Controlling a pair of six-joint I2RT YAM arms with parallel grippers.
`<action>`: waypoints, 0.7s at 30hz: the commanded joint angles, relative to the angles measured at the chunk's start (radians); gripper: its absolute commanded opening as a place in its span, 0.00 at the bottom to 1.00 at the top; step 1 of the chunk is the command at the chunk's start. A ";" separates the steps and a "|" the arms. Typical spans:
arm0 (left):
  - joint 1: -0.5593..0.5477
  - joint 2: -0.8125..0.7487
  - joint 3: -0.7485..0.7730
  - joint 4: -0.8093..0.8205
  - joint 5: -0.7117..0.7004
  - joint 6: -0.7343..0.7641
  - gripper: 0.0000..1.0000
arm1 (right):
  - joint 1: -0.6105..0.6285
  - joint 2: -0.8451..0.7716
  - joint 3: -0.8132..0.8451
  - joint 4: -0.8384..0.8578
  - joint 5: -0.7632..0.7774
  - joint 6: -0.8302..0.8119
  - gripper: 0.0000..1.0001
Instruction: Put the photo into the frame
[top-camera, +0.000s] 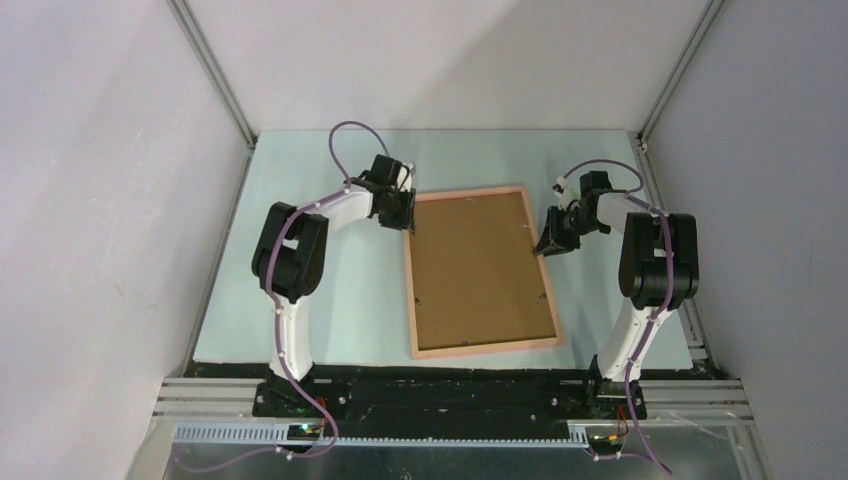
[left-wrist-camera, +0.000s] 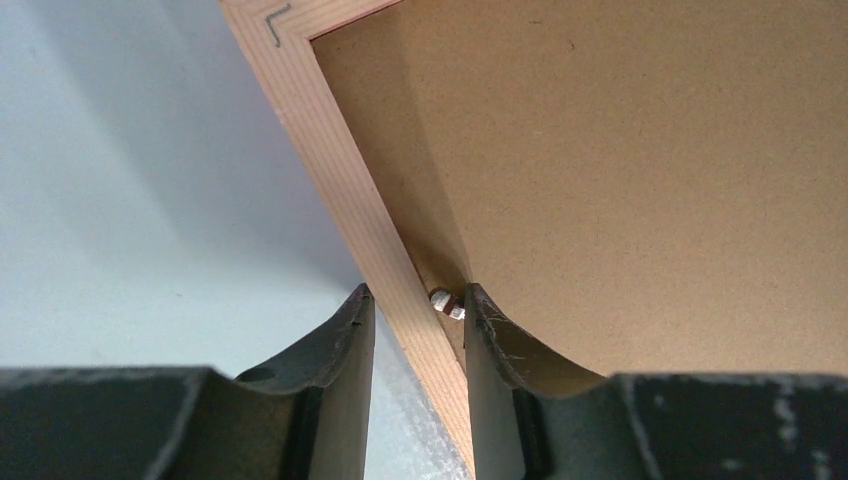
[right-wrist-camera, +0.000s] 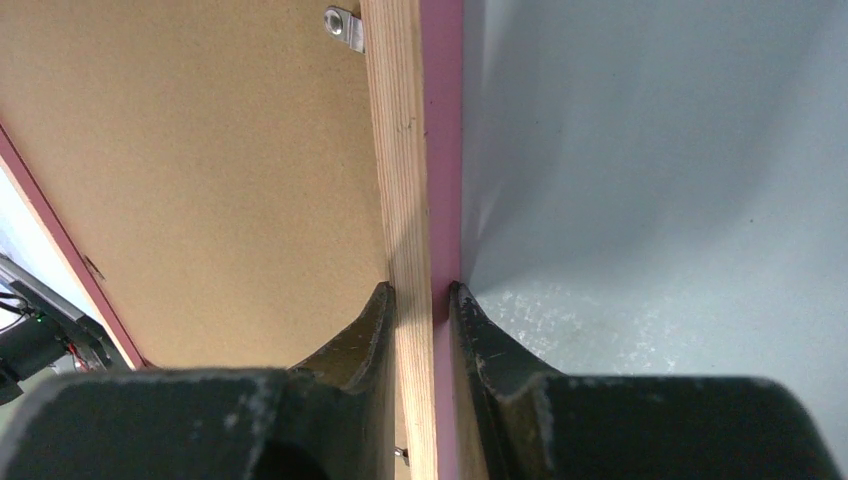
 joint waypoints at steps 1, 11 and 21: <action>0.005 -0.045 -0.036 -0.089 0.001 0.051 0.15 | -0.011 0.020 -0.019 -0.023 0.027 0.007 0.00; 0.007 -0.045 -0.039 -0.087 -0.032 0.055 0.32 | -0.008 0.019 -0.019 -0.025 0.029 0.005 0.00; 0.007 -0.029 -0.020 -0.087 -0.060 0.058 0.50 | -0.009 0.018 -0.019 -0.026 0.027 0.004 0.00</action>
